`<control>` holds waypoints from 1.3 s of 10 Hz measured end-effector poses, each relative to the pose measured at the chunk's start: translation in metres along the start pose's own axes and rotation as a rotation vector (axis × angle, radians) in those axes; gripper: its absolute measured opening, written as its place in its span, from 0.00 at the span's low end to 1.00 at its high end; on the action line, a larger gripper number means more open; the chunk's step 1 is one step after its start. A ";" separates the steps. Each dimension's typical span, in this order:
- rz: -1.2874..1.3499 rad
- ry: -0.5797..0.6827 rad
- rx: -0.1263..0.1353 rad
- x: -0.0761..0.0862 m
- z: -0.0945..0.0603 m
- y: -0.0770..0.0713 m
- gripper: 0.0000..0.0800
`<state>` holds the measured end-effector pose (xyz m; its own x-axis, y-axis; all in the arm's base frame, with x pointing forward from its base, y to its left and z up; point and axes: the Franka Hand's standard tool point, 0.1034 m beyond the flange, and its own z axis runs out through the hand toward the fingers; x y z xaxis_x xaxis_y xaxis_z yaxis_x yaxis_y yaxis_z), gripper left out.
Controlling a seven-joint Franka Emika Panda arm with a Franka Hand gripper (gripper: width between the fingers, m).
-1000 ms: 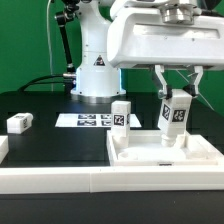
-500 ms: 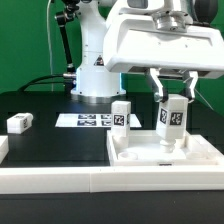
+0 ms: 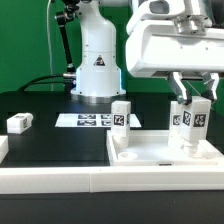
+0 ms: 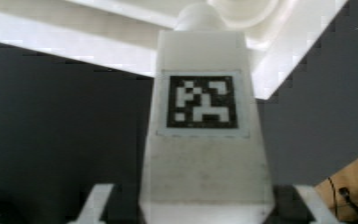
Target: Assemble square table
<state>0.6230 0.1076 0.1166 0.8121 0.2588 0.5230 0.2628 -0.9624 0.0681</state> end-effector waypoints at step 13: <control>-0.020 -0.013 0.015 -0.014 0.007 -0.018 0.36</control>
Offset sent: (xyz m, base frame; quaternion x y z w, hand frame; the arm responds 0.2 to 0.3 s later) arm 0.0000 0.0000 0.0000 0.0000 0.0000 0.0000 1.0000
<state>0.6103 0.1221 0.1025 0.8133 0.2793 0.5105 0.2869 -0.9557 0.0657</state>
